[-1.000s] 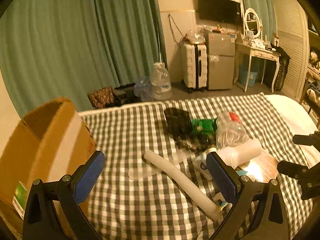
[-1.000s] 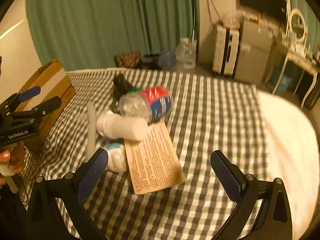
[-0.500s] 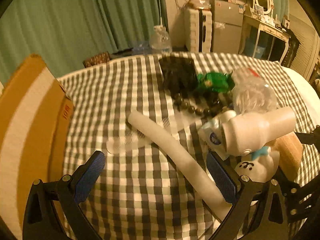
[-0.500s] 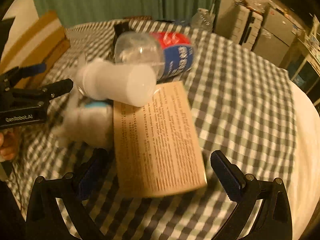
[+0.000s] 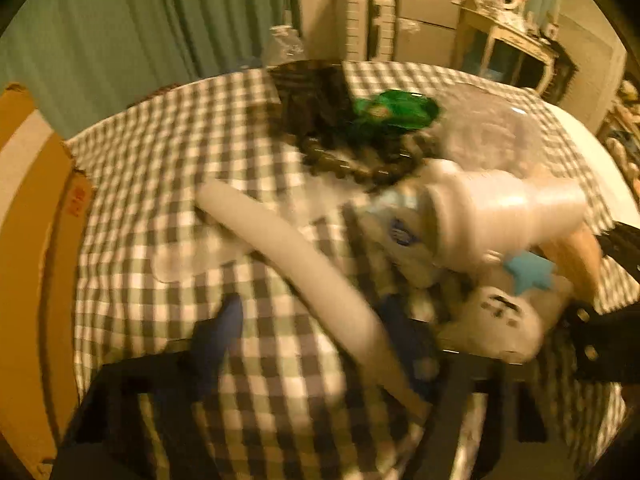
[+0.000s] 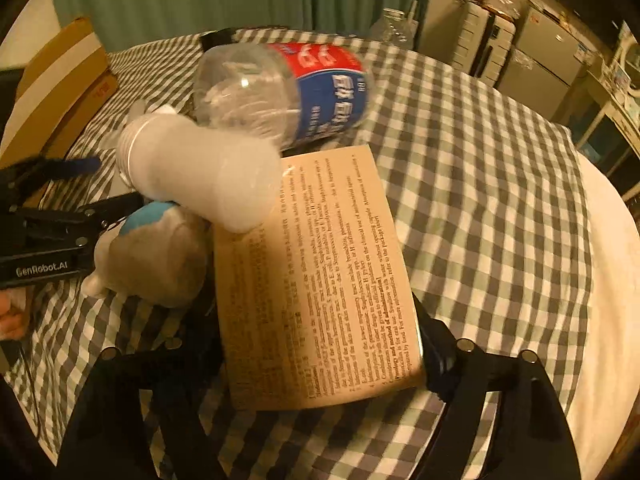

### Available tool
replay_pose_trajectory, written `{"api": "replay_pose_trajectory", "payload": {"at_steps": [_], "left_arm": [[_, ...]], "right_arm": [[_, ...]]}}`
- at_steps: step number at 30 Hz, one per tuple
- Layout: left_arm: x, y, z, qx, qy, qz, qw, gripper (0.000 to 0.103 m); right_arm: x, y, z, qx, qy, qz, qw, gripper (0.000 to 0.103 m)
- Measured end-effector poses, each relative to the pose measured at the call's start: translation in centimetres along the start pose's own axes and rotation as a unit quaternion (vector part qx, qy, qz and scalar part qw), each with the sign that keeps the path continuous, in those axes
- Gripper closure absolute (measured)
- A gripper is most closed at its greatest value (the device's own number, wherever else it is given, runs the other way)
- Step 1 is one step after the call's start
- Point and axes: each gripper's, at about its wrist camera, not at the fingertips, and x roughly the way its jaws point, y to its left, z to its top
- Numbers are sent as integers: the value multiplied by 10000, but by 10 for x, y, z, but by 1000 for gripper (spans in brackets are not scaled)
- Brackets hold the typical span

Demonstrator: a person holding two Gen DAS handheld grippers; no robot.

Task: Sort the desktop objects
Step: 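Grasp the printed paper leaflet with the right tool and lift it, then lower the left tool onto the white plastic tube and close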

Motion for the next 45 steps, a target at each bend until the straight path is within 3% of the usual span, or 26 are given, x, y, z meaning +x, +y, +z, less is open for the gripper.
{"api": "replay_pose_trajectory", "payload": {"at_steps": [1,2,6,10,19,29,35,38,41,43,45], "left_arm": [[-4,-6,-2,173,-25,-41,9998,58],[-8,-11,-3,316,-20,-118,9994,74],[-23,-14,-7,519,-108,-234,9983,90],[-42,-3,-10,368,-281,-190,9987,90],[-83,9,3,311,-961,-48,9949,95],[-120,22,16,214,-1638,-88,9862,101],[-134,27,15,158,-1749,-126,9844,100],[-116,33,9,-113,-1354,-239,9904,99],[-84,34,4,-316,-828,-173,9959,91],[-64,30,1,-406,-574,-228,9973,76],[-54,23,-5,-414,-518,-184,9976,46]], "right_arm": [[-1,-1,0,55,21,-6,10000,25],[-1,-2,0,113,39,-23,9999,25],[-7,-8,2,474,85,-131,9988,26],[-24,-14,0,723,-80,-359,9967,26],[-72,-26,-9,1511,-943,-493,9828,26],[-117,-17,-16,1800,-1801,-516,9657,26],[-142,-8,-16,1864,-2356,-469,9526,26],[-143,2,-12,1742,-2365,-497,9546,26],[-143,5,-6,1699,-2412,-434,9545,26],[-143,7,-5,1696,-2438,-419,9540,26],[-141,7,-5,1699,-2470,-360,9533,26]]}}
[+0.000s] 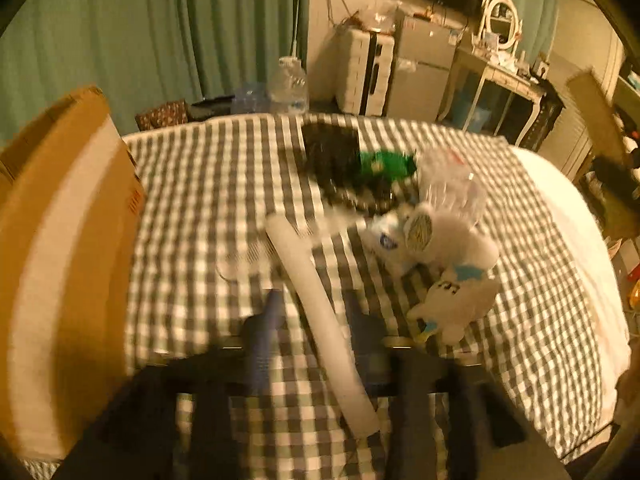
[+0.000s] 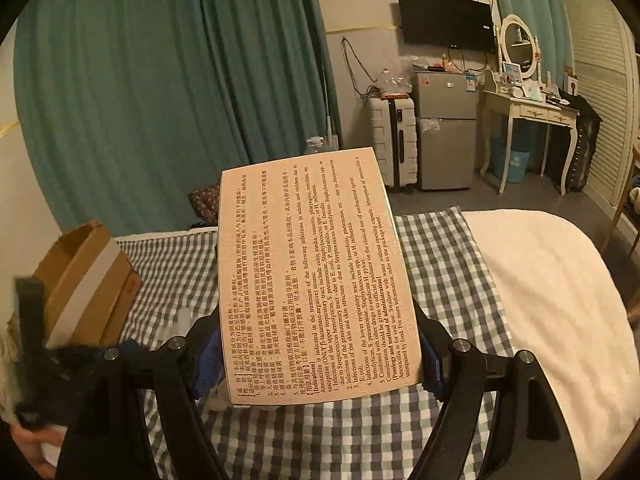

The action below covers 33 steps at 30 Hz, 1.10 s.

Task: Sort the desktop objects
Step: 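Lower the left tool onto the white plastic tube and close, then lift and carry the leaflet and white tube toward the cardboard box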

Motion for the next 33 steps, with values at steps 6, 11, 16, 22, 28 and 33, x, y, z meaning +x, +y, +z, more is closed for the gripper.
{"api": "replay_pose_trajectory", "payload": {"at_steps": [6,11,16,22,28,33], "left_arm": [[48,-15,-28,166,637,433,9969,34],[44,-15,-28,99,575,205,9981,86],[22,-14,-26,181,258,296,9991,95],[-28,1,-7,53,-502,182,9986,95],[-63,9,11,94,-1018,108,9947,95],[-88,18,16,166,-1367,76,9904,95]], "right_arm": [[5,-6,-2,117,9,103,9999,26],[-3,-4,3,165,-116,189,9996,26],[-18,7,12,70,-317,213,9992,26],[-33,25,22,6,-501,115,9987,26],[-46,49,29,-34,-637,69,9979,26],[-59,66,37,119,-815,68,9966,26]]}}
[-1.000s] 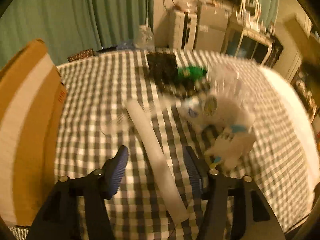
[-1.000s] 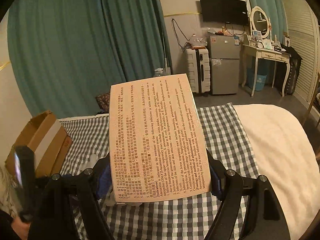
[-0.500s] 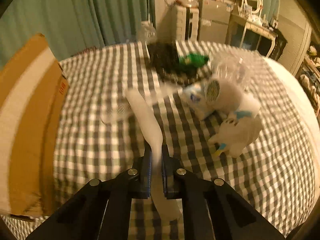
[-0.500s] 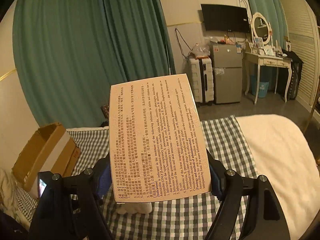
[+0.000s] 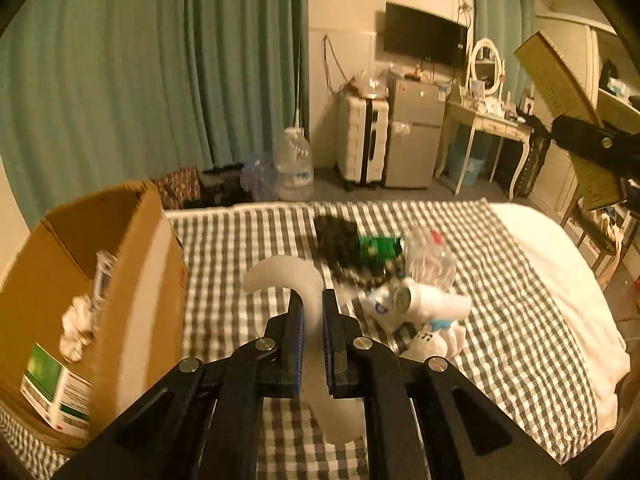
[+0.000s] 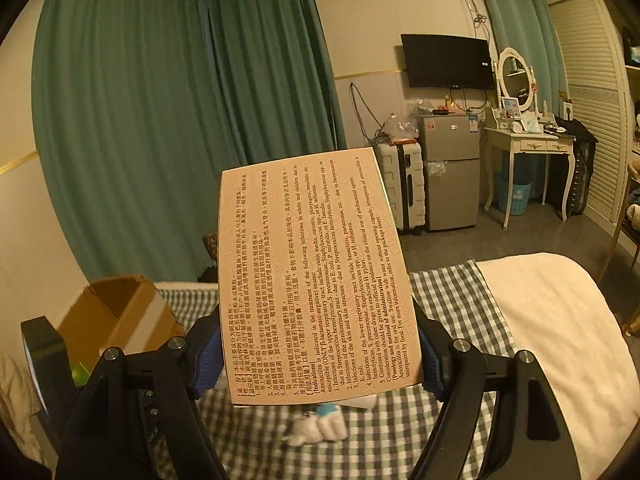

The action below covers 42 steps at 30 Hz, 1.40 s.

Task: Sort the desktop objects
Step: 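Lift and carry the leaflet and white tube toward the cardboard box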

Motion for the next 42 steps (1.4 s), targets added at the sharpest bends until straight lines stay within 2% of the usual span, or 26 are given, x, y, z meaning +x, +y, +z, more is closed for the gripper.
{"api": "replay_pose_trajectory", "payload": {"at_steps": [8,11,15,17,21,25,29,36,42], "left_arm": [[-50,29,27,-114,-641,73,9979,95],[-70,43,36,-73,-868,278,9958,95],[-90,74,47,-282,-1011,306,9940,95],[-98,89,49,-250,-1145,491,9919,95],[-107,117,54,-340,-1184,670,9901,95],[-114,135,53,-272,-1128,1072,9874,95],[-120,149,49,-263,-1125,995,9883,95],[-128,176,49,-182,-1105,1253,9858,95],[-124,207,42,-401,-991,1314,9856,95]], "right_arm": [[-11,33,14,34,-108,87,9999,26],[-12,46,21,6,-77,196,9998,26],[-18,70,27,-145,-136,247,9995,26],[-21,81,28,-156,-159,317,9992,26],[-23,107,29,-230,-173,438,9986,26],[-23,129,29,-204,-198,564,9980,26],[-21,153,27,-340,-214,708,9967,26],[-6,192,18,-551,-35,1027,9932,26],[17,225,5,-692,213,1294,9889,26]]}}
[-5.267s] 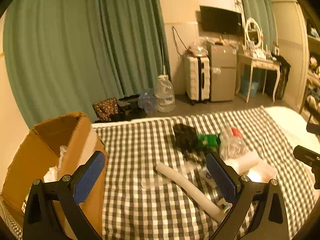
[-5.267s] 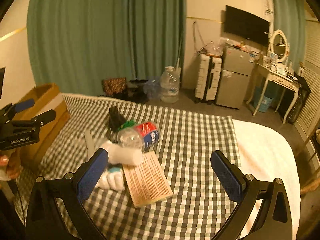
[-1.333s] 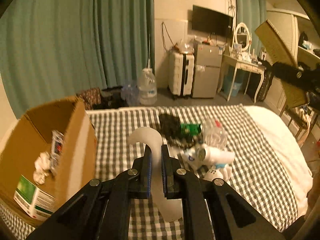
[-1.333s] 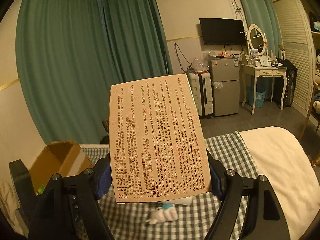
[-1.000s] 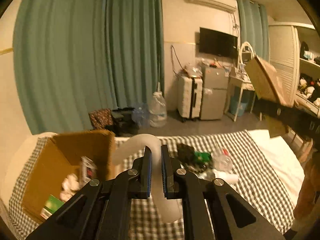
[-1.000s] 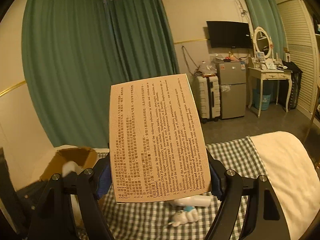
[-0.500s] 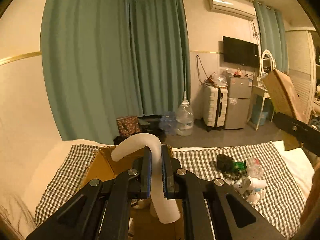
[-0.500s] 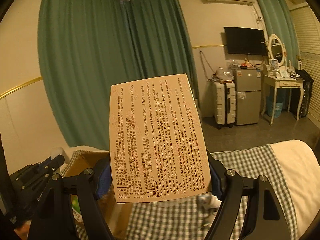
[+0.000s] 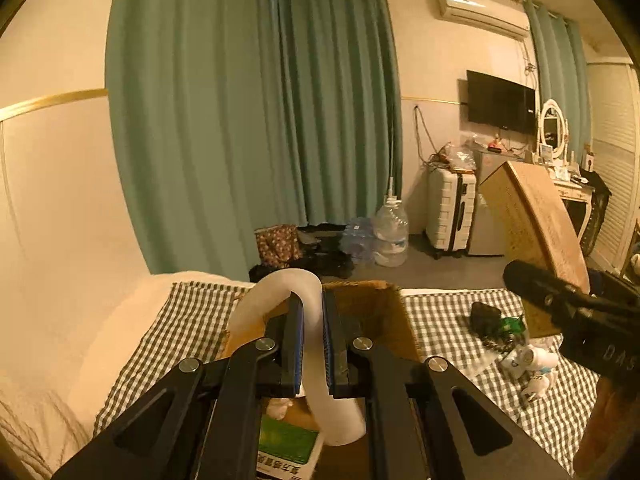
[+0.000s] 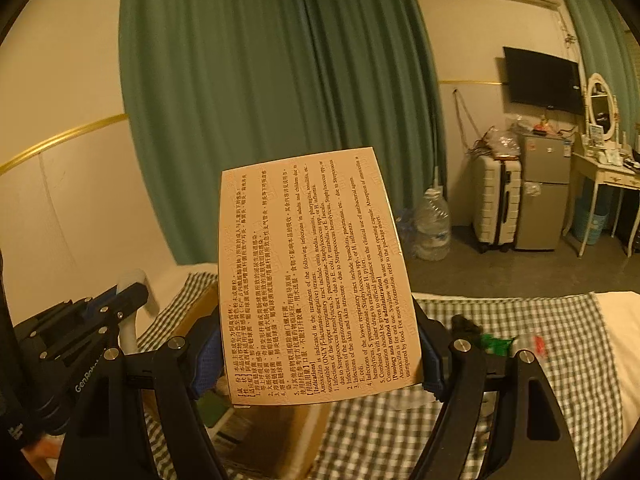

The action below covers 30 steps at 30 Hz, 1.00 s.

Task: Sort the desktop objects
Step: 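Lift and carry the leaflet and white tube toward the cardboard box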

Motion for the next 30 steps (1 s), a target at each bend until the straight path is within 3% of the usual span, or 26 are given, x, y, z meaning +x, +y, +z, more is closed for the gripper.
{"api": "replay_pose_trajectory", "payload": {"at_steps": [6,24,25,28,30], "left_arm": [[16,16,-10,-73,231,142,9996,95],[86,40,-54,-455,1309,-157,9902,94],[89,40,-55,-438,1345,-168,9898,94],[98,38,-59,-445,1480,-180,9878,94],[105,38,-64,-484,1604,-197,9857,94]], "right_arm": [[29,18,-11,-123,284,159,9994,26],[133,57,-31,-558,1239,175,9906,28],[138,58,-32,-579,1289,186,9898,29],[155,64,-36,-695,1496,185,9861,48],[163,65,-39,-744,1602,218,9840,49]]}}
